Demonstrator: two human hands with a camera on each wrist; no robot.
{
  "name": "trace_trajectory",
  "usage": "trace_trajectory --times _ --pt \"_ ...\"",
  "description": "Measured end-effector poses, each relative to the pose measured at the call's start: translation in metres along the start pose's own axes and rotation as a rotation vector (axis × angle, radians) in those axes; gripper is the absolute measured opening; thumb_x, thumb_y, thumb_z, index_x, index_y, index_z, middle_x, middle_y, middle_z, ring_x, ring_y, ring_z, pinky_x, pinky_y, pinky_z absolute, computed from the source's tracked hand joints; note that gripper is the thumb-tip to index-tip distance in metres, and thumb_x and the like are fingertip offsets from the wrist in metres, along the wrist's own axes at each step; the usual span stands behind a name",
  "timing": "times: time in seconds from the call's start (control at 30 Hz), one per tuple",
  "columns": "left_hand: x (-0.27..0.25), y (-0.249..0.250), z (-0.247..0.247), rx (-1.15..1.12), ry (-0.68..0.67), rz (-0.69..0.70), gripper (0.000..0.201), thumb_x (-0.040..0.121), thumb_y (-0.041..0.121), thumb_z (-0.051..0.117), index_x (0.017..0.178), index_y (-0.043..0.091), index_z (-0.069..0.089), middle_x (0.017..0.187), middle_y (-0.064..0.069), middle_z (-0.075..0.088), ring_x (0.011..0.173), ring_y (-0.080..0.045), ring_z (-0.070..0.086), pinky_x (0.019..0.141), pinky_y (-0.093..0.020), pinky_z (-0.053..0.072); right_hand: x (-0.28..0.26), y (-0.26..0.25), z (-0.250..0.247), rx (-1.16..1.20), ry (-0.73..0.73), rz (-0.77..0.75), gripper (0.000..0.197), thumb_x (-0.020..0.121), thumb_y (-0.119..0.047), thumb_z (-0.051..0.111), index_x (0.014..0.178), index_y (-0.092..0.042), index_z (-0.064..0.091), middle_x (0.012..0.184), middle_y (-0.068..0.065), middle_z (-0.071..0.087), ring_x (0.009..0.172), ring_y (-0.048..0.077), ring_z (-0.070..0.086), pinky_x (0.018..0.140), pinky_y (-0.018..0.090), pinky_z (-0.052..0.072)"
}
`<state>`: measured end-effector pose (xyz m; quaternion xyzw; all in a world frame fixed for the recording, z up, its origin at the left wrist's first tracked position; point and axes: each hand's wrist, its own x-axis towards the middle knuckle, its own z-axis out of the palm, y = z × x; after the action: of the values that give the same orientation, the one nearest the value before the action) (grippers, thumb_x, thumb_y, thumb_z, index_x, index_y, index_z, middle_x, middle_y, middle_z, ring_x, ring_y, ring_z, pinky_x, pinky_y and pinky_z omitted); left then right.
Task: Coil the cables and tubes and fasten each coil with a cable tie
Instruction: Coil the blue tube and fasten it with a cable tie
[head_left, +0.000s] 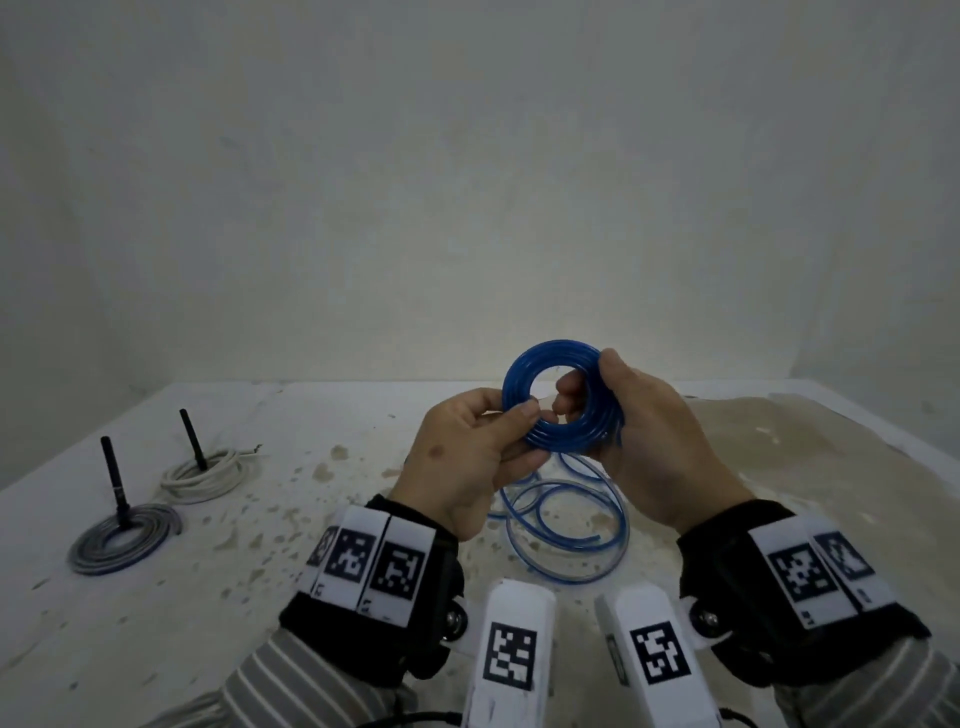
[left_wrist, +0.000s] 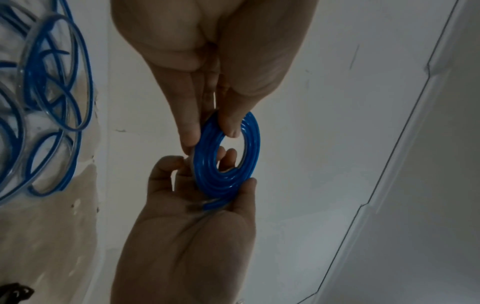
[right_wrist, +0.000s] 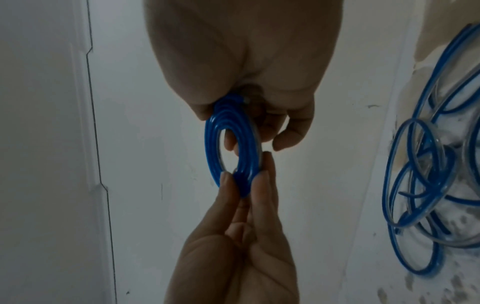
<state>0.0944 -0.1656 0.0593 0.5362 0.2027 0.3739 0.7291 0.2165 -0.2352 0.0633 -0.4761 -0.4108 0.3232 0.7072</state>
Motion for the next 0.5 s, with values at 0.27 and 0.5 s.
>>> trace_trajectory --times 0.27,0.5 --pt "-0.0019 -0.0012 -0.0016 -0.13 -0.032 -0.043 0.006 0.089 0.006 0.053 0.086 0.005 0.058 0.073 -0.003 0.071 0.067 -0.011 0.07 0.061 -0.02 0.057 -0.0035 0.0055 -0.0039 0.03 -0.076 0.055 0.048 0.1 -0.033 0.024 0.082 -0.007 0.061 0.079 0.005 0.064 0.076 0.017 0.059 0.066 0.03 0.047" --pt "-0.0039 -0.0029 -0.0015 -0.226 -0.072 -0.096 0.009 0.089 0.007 0.053 0.092 0.003 0.06 0.078 -0.005 0.073 0.071 -0.013 0.071 0.065 -0.021 0.058 -0.0034 0.0065 -0.0016 0.034 -0.078 0.031 0.045 0.098 -0.036 0.03 0.073 -0.011 0.059 0.073 0.0 0.064 0.073 0.016 0.058 0.069 0.03 0.046"
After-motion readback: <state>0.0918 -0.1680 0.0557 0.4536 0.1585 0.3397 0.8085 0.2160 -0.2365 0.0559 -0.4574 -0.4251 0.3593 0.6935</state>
